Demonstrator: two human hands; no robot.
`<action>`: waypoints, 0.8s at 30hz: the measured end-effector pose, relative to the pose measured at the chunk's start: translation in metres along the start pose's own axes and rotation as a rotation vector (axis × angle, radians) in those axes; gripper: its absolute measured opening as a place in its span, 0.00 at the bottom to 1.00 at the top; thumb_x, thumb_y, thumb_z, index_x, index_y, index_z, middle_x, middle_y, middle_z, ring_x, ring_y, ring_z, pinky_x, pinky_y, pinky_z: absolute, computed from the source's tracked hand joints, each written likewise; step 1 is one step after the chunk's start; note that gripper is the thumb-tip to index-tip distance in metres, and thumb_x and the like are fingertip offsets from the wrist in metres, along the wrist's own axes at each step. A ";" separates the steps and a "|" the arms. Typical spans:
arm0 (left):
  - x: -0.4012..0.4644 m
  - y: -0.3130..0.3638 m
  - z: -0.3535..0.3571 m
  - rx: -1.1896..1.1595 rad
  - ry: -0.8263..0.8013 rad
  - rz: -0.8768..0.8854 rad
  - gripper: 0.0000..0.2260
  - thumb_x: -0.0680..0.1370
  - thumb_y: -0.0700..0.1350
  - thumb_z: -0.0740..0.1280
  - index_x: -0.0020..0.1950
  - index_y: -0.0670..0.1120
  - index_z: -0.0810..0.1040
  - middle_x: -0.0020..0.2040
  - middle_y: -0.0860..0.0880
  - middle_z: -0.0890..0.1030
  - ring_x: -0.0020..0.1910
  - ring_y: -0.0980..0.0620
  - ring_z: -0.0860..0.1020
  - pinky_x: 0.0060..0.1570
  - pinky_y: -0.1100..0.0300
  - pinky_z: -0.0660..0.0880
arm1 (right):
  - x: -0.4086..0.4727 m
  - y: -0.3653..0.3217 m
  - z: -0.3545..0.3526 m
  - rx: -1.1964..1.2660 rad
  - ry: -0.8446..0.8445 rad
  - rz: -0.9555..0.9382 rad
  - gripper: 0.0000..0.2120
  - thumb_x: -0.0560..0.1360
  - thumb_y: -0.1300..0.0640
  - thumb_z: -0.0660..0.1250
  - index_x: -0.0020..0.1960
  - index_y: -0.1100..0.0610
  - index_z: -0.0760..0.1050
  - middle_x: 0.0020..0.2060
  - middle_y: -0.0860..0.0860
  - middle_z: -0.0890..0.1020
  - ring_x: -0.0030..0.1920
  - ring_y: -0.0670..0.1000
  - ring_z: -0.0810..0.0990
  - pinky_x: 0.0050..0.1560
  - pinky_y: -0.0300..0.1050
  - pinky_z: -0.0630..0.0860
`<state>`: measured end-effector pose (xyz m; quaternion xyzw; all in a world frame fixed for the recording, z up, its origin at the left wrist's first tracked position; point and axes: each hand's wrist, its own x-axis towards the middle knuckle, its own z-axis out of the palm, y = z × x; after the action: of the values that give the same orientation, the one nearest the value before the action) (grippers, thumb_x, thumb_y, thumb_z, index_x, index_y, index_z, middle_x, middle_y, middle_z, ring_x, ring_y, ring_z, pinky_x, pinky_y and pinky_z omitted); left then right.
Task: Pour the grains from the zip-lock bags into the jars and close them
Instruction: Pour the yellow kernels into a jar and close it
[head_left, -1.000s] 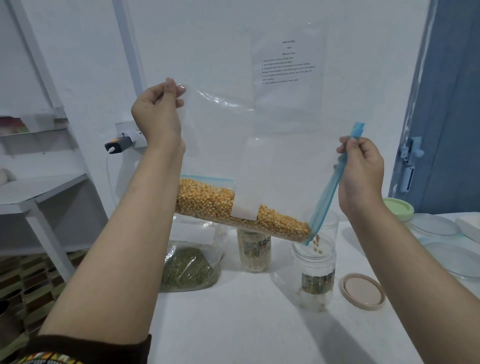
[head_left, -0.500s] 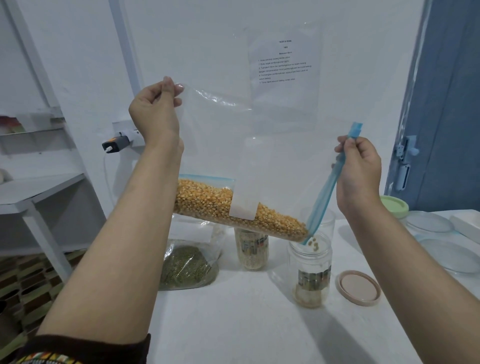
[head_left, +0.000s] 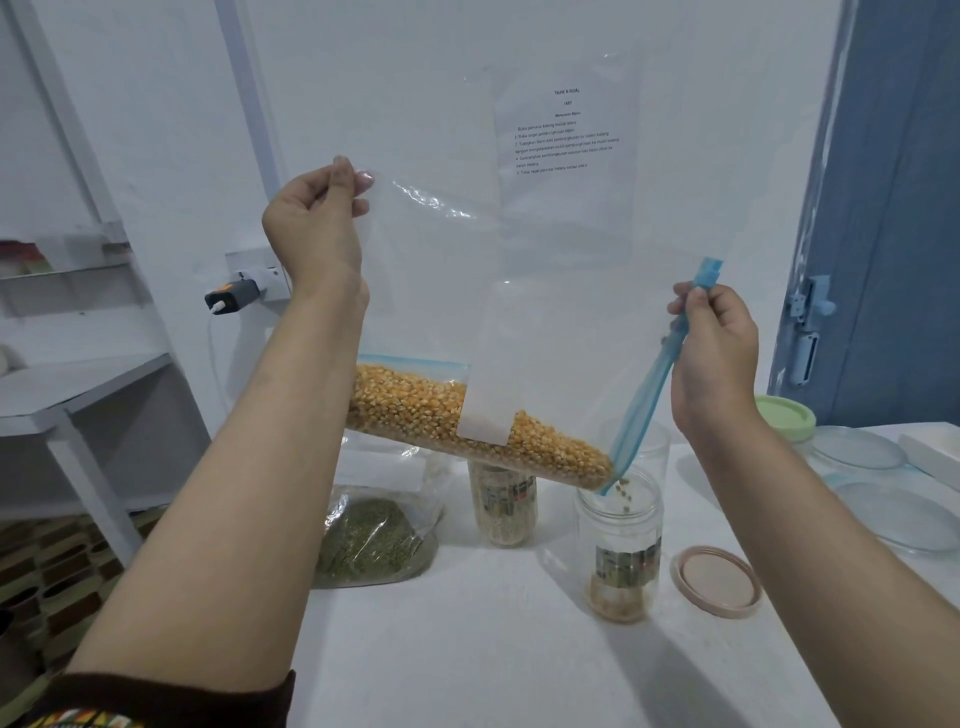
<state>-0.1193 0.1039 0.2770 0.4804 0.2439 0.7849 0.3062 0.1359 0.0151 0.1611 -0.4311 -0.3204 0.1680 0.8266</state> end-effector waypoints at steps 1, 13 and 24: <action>0.000 0.000 0.000 0.003 0.001 0.000 0.08 0.79 0.42 0.69 0.49 0.36 0.82 0.35 0.51 0.84 0.30 0.58 0.76 0.42 0.66 0.76 | 0.000 0.000 0.000 0.002 0.001 0.001 0.12 0.83 0.59 0.57 0.45 0.49 0.75 0.40 0.42 0.77 0.42 0.43 0.73 0.50 0.43 0.71; 0.002 0.005 0.004 0.033 -0.018 0.017 0.06 0.79 0.42 0.69 0.46 0.40 0.81 0.37 0.50 0.84 0.30 0.58 0.76 0.43 0.66 0.77 | 0.004 0.004 -0.001 0.012 -0.004 0.011 0.12 0.83 0.59 0.58 0.44 0.50 0.75 0.42 0.43 0.78 0.45 0.42 0.74 0.55 0.41 0.70; 0.002 0.003 0.003 0.042 -0.031 0.015 0.06 0.79 0.42 0.69 0.44 0.41 0.81 0.37 0.50 0.84 0.31 0.58 0.76 0.44 0.65 0.77 | 0.005 0.008 0.001 0.008 -0.010 0.025 0.11 0.83 0.59 0.58 0.46 0.49 0.75 0.43 0.43 0.78 0.45 0.41 0.75 0.53 0.39 0.70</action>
<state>-0.1183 0.1031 0.2813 0.5005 0.2520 0.7744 0.2939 0.1388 0.0229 0.1569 -0.4309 -0.3186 0.1819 0.8245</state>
